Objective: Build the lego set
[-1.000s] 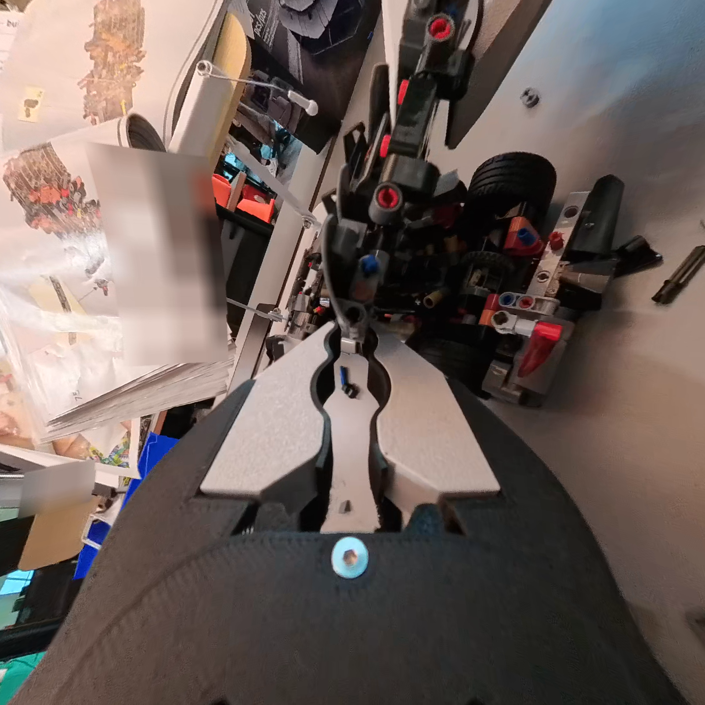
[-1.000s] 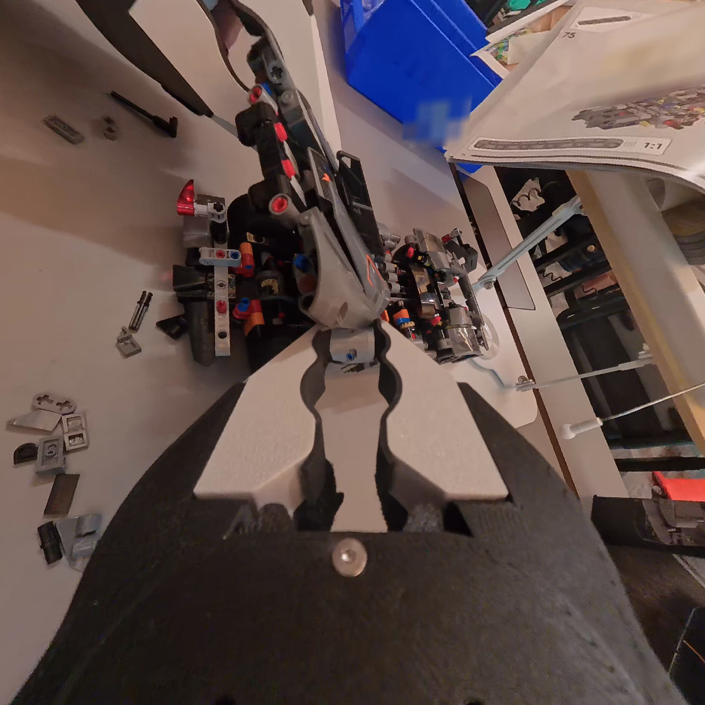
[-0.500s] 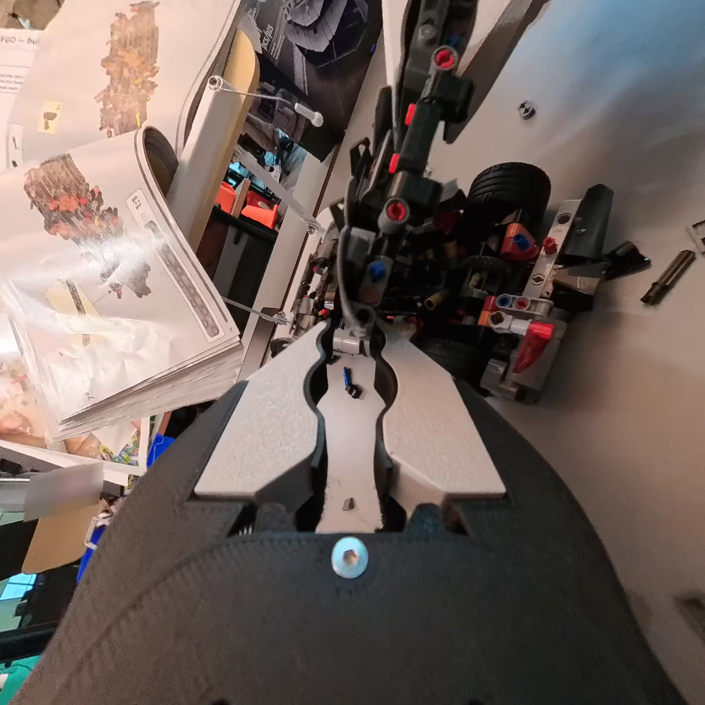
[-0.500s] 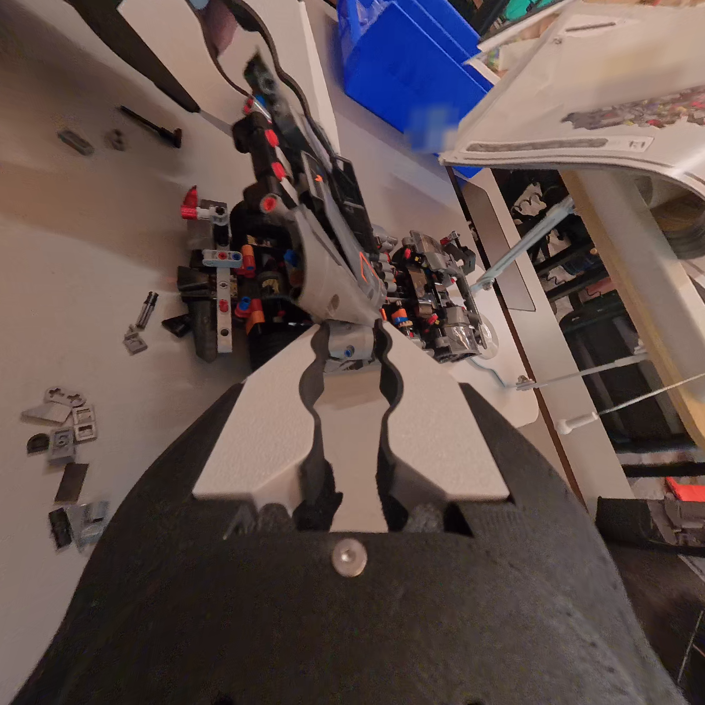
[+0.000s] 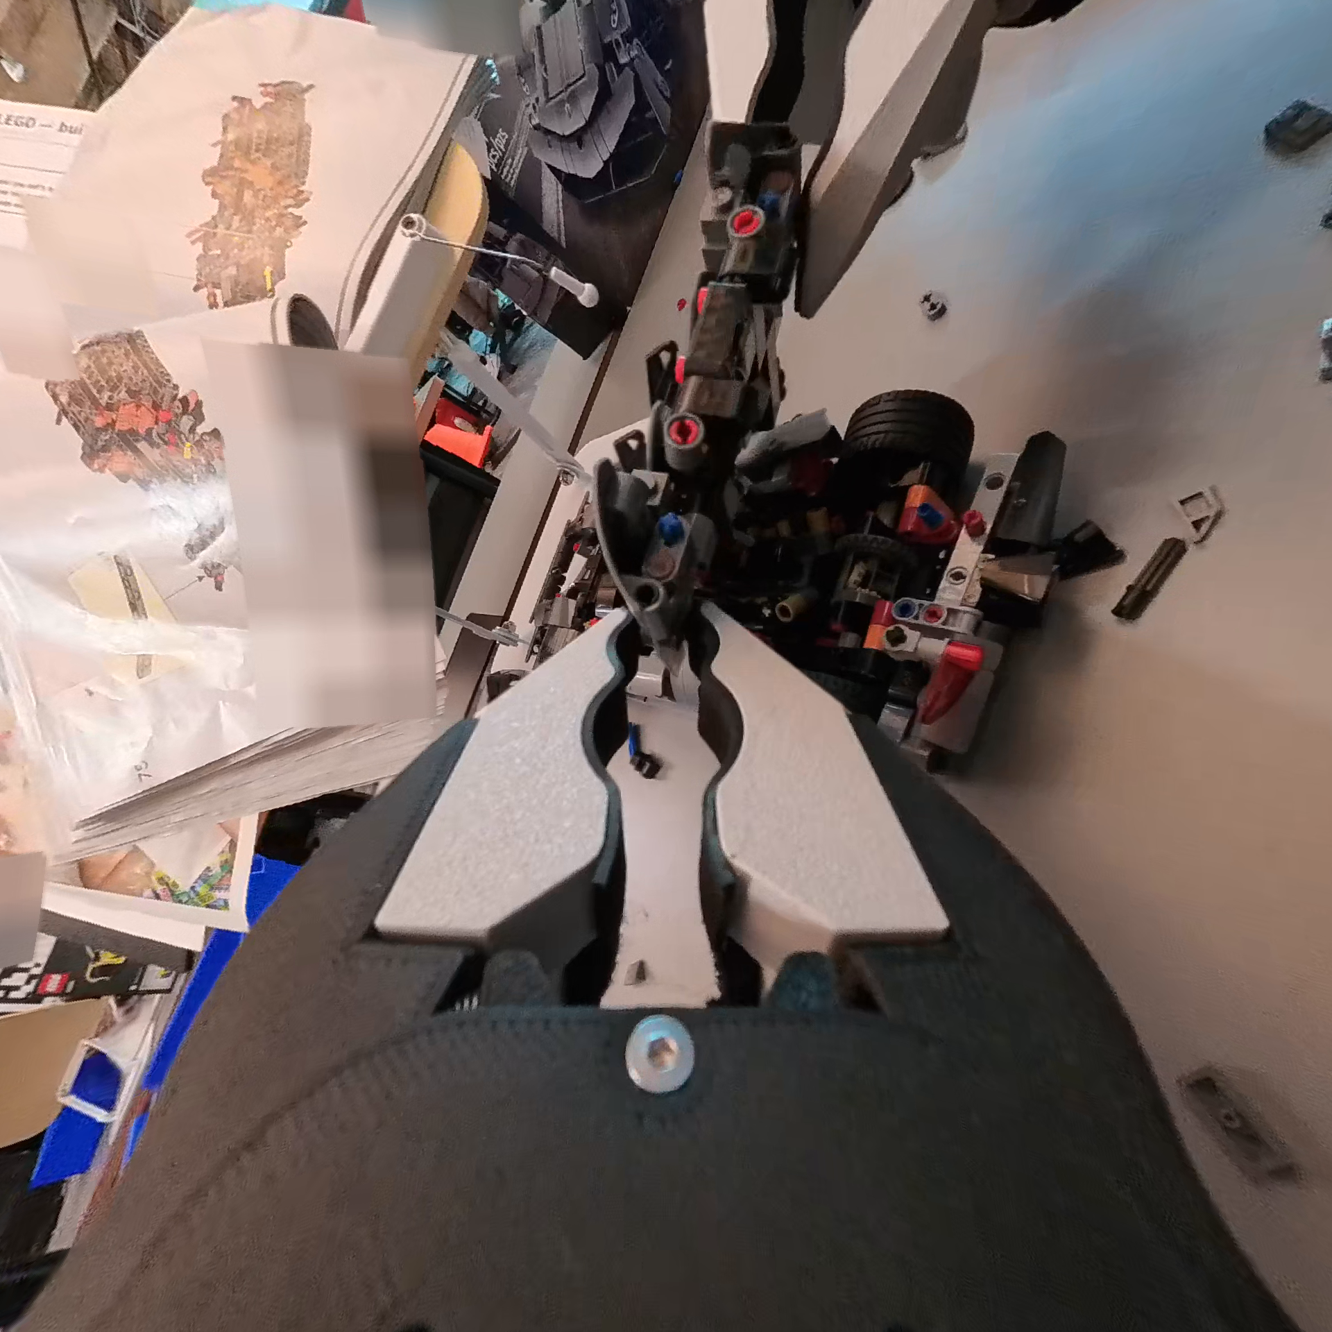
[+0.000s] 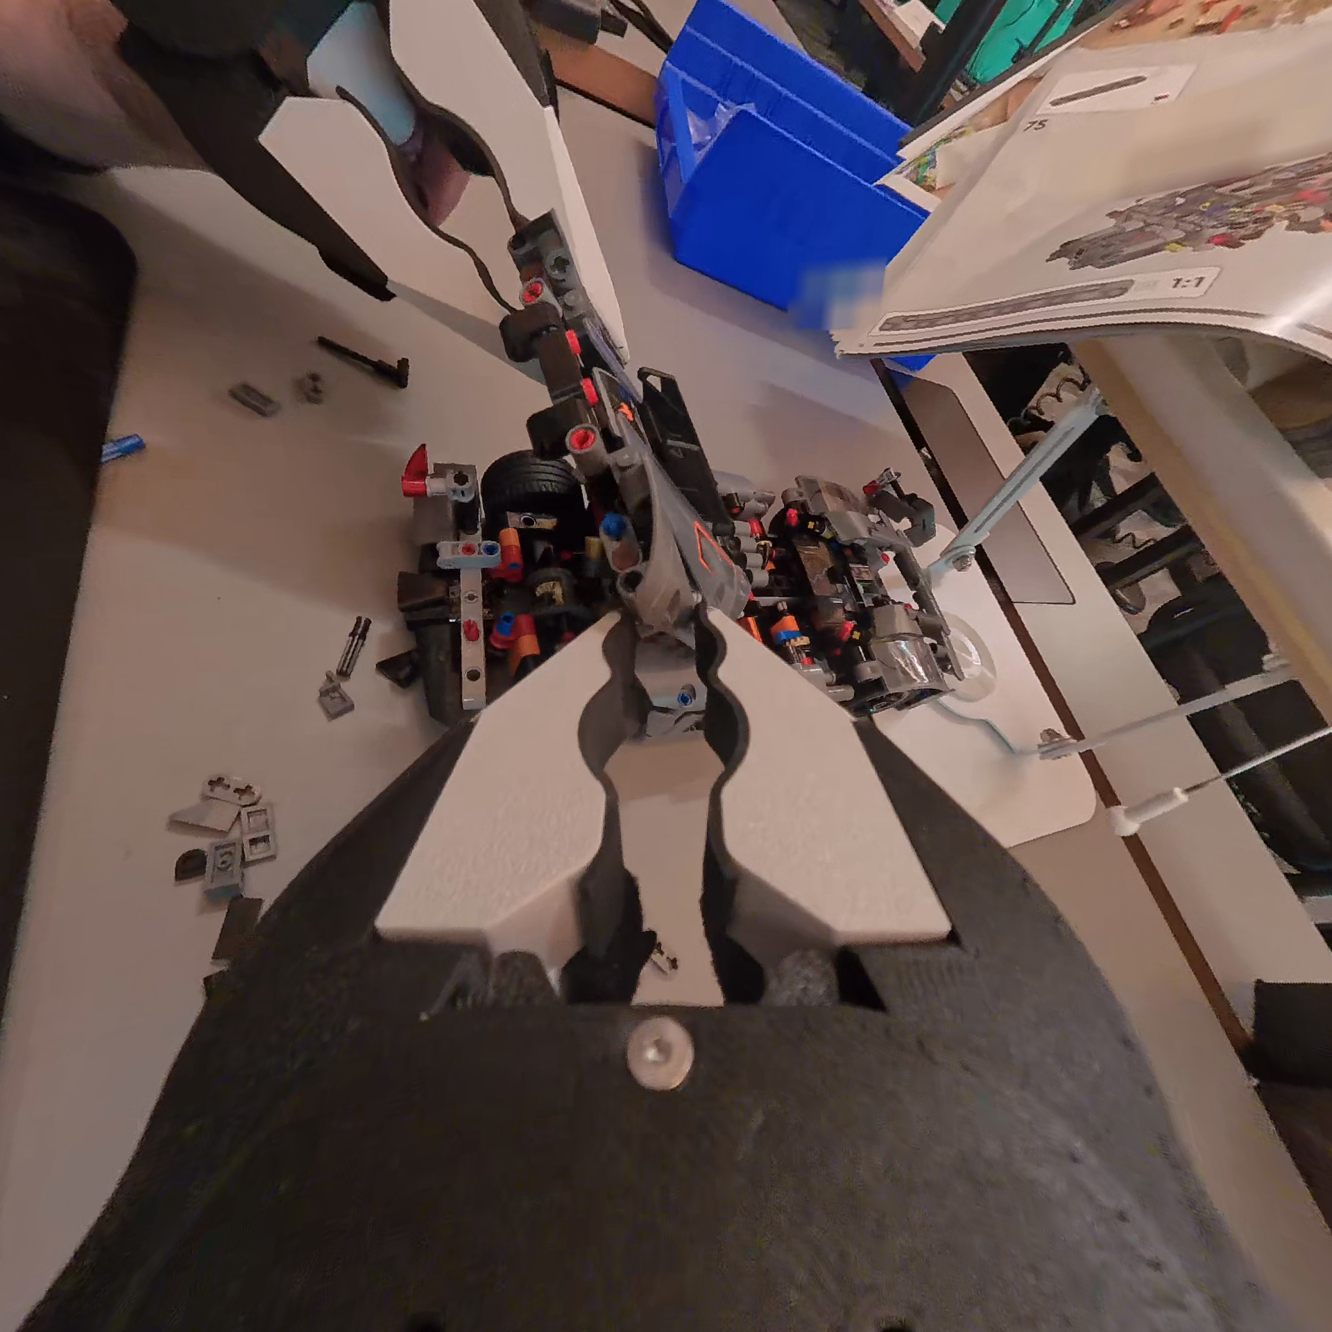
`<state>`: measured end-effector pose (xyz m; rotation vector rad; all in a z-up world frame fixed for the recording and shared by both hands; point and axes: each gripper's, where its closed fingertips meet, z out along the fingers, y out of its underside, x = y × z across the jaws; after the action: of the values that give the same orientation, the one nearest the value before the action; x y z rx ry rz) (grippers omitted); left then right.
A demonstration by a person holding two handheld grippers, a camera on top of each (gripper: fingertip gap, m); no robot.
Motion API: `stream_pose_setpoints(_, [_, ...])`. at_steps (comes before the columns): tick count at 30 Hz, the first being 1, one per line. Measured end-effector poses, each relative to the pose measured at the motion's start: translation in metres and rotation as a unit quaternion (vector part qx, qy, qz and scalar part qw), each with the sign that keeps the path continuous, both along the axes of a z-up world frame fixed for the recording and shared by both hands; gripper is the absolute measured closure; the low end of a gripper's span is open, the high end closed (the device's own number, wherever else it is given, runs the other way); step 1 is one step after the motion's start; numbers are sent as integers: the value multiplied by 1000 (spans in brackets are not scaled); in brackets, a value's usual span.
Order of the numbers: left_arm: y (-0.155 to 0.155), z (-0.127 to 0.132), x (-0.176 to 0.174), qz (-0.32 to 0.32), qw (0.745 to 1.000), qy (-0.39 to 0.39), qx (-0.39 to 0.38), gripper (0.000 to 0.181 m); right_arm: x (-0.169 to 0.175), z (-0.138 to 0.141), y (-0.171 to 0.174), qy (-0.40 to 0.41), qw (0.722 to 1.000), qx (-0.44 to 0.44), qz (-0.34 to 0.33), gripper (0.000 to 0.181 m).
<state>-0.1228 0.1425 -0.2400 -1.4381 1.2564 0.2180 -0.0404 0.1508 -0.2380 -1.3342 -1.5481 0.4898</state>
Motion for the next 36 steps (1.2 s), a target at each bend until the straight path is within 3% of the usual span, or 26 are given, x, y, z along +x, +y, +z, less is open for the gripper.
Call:
stream_pose_setpoints(19, [10,15,2,21,994,-101,-39,171,0,13,12,39,998,-14,-36,170])
stream_pose_setpoints(36, [8,-5,0,-1,996,-63,-59,164,2,-6,7,-13,1000,-3,-12,157])
